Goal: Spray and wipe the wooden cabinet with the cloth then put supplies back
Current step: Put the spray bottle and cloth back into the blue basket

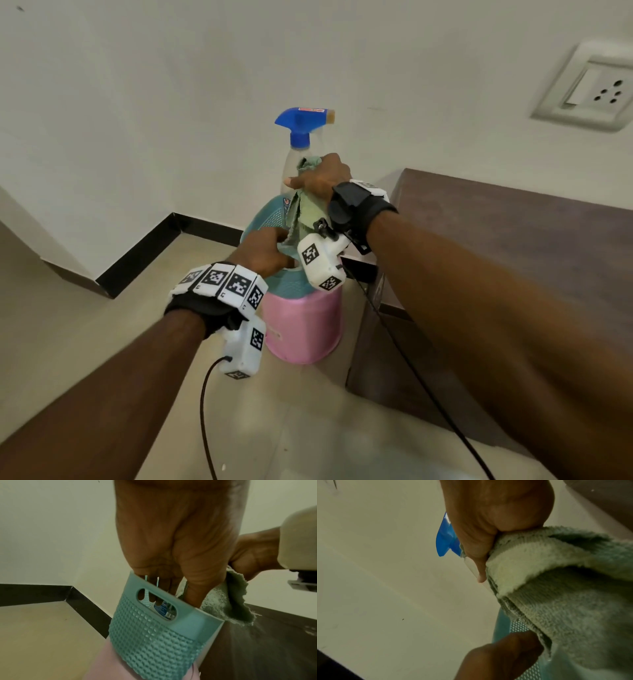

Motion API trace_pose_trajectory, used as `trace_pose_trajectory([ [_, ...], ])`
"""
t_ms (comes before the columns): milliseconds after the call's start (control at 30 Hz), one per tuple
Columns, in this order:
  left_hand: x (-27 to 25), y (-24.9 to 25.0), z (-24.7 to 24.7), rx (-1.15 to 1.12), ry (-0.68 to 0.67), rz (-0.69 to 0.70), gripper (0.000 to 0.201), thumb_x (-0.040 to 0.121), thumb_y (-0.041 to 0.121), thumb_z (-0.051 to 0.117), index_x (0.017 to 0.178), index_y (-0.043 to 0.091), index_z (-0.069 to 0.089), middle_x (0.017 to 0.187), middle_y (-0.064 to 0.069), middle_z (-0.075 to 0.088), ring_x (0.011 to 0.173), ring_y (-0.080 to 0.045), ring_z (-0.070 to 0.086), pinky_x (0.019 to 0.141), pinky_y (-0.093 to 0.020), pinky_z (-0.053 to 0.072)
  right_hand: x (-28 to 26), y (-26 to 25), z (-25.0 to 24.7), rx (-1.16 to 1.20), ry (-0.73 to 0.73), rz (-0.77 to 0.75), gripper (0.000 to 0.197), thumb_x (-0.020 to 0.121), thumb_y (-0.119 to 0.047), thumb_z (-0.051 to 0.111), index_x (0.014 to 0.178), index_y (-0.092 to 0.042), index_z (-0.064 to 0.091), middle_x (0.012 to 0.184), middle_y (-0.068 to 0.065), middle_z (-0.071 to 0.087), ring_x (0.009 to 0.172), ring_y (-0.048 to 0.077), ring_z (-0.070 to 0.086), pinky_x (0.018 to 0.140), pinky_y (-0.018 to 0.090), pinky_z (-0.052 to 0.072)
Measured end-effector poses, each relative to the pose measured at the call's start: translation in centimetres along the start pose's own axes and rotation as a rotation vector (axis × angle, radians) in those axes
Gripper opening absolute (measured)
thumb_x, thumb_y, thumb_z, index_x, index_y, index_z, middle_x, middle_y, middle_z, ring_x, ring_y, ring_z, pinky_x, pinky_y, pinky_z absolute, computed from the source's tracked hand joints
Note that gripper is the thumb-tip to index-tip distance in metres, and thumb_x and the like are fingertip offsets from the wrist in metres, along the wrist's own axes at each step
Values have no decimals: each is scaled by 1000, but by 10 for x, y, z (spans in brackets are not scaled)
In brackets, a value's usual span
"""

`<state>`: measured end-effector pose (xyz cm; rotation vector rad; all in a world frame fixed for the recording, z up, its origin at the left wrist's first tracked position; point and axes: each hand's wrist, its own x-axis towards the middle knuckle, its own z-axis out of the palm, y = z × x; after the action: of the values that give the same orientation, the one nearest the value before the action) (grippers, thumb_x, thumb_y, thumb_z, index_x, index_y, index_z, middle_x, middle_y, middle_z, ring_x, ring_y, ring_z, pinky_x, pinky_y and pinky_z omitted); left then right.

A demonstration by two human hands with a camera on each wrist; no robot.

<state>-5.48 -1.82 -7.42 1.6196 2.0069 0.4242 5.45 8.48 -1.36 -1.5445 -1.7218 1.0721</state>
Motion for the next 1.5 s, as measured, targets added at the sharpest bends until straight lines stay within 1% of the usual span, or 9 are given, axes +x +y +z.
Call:
trace_pose_trajectory([
  [200, 7, -1, -16, -503, 259, -120, 15, 94, 28, 65, 104, 16, 67, 124, -14, 69, 123, -34, 63, 109, -47, 51, -13, 8, -9, -52, 115, -30, 61, 68, -46, 83, 108, -10, 56, 111, 8, 62, 101, 26, 60, 72, 29, 45],
  [400, -1, 9, -28, -917, -43, -103, 94, 73, 87, 57, 133, 15, 64, 127, -6, 74, 118, -23, 70, 103, -45, 55, -30, 5, -7, 404, -112, 133, 70, 45, -43, 94, 97, -7, 66, 92, 10, 75, 79, 25, 74, 75, 43, 61],
  [533, -2, -5, -32, -899, 9, -190, 74, 77, 54, 81, 129, 4, 66, 118, -15, 77, 111, -31, 74, 98, -48, 58, -34, 2, -12, 572, -197, 215, 37, 82, -10, 73, 114, 4, 62, 100, 19, 73, 83, 29, 72, 79, 44, 60],
  [700, -3, -26, -39, -1081, 170, -272, 62, 82, 31, 84, 132, 1, 63, 121, -14, 76, 108, -27, 74, 101, -47, 57, -30, 16, -18, 592, -139, 223, 19, 88, -1, 51, 103, -1, 63, 95, 15, 66, 70, 26, 64, 60, 32, 57],
  [900, -4, -25, -52, -926, 305, -306, 48, 77, 38, 88, 107, 7, 70, 109, -13, 76, 100, -30, 74, 89, -41, 59, -28, 29, -26, 362, -110, 298, 46, 88, -46, 53, 109, -6, 59, 107, 18, 65, 90, 43, 66, 64, 56, 59],
  [1033, 0, -16, -63, -557, 492, -329, 67, 71, 47, 89, 120, 5, 71, 123, -20, 71, 113, -37, 68, 102, -46, 55, -31, 26, -31, 473, -275, 282, 25, 85, -9, 69, 105, 4, 60, 102, 18, 67, 77, 33, 68, 54, 43, 61],
  [1233, -9, 0, -88, -374, 699, -264, 48, 81, 42, 82, 114, 7, 75, 121, -23, 72, 116, -40, 66, 94, -39, 52, -37, 31, -45, 697, -476, 410, 17, 90, 3, 40, 79, 4, 52, 48, 16, 59, 37, 27, 60, 37, 31, 52],
  [1333, -18, 13, -89, -299, 694, -284, 38, 83, 35, 80, 112, 13, 76, 122, -24, 72, 115, -43, 65, 98, -44, 54, -52, 32, -34, 761, -519, 452, 26, 86, 7, 32, 82, 6, 59, 59, 18, 66, 47, 32, 65, 47, 39, 57],
  [1500, -25, 46, -62, -43, 568, -248, 39, 95, 28, 61, 129, 10, 66, 134, -25, 63, 124, -46, 58, 102, -44, 47, -63, 22, -3, 993, -494, 387, 47, 84, -6, 40, 127, 1, 59, 126, 20, 62, 113, 36, 61, 103, 49, 45],
])
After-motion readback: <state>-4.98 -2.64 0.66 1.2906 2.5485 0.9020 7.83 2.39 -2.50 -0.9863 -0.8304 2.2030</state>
